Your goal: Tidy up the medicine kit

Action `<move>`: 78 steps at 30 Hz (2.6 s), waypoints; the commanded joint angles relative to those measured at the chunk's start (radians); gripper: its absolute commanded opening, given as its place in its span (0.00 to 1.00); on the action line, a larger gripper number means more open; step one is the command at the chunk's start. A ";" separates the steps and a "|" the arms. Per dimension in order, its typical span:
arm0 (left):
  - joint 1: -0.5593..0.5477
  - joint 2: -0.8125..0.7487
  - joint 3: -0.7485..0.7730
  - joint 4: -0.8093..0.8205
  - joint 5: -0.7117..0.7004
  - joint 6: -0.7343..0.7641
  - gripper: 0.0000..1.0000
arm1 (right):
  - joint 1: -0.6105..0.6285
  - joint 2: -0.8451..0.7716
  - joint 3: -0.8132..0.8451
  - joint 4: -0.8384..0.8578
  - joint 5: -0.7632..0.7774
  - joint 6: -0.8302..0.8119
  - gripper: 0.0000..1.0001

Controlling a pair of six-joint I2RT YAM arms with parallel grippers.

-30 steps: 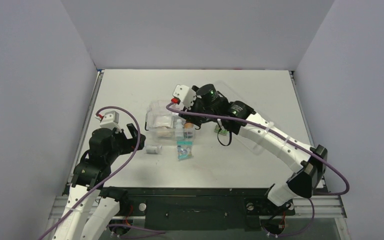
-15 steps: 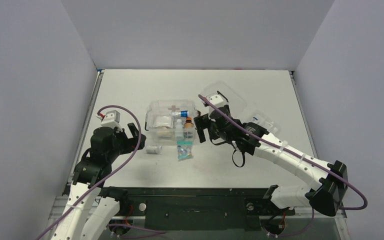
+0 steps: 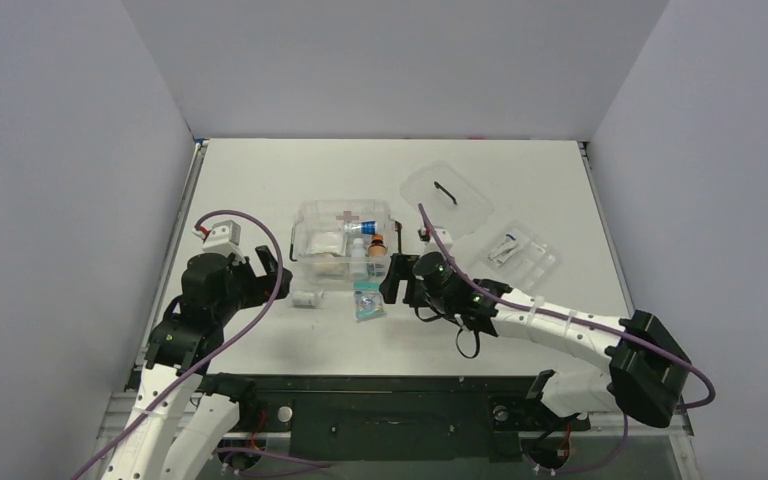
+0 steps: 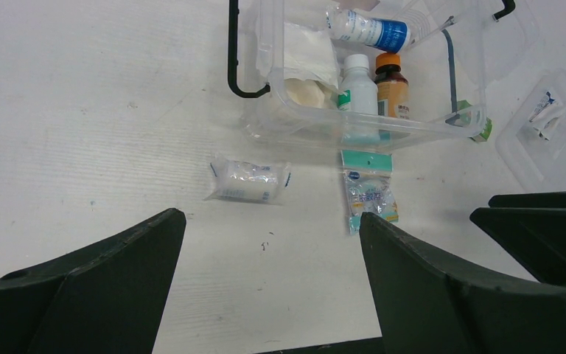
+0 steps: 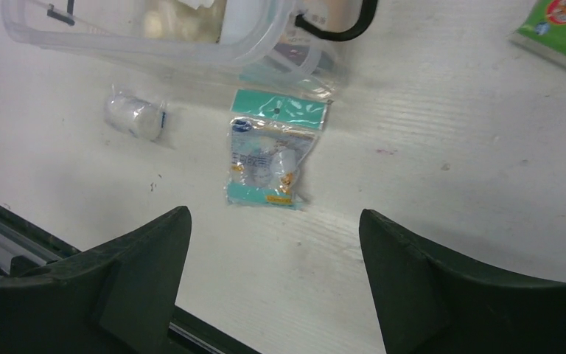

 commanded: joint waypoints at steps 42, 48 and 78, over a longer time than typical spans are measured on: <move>0.005 0.061 0.008 0.075 -0.135 0.000 0.87 | 0.216 0.591 0.331 -0.060 0.421 0.208 0.29; 0.005 0.067 -0.001 0.076 -0.107 -0.004 0.87 | 0.214 0.608 0.327 -0.079 0.410 0.173 0.12; 0.005 0.089 0.010 0.061 -0.106 -0.006 0.87 | 0.344 0.214 0.211 -0.218 0.388 0.021 0.00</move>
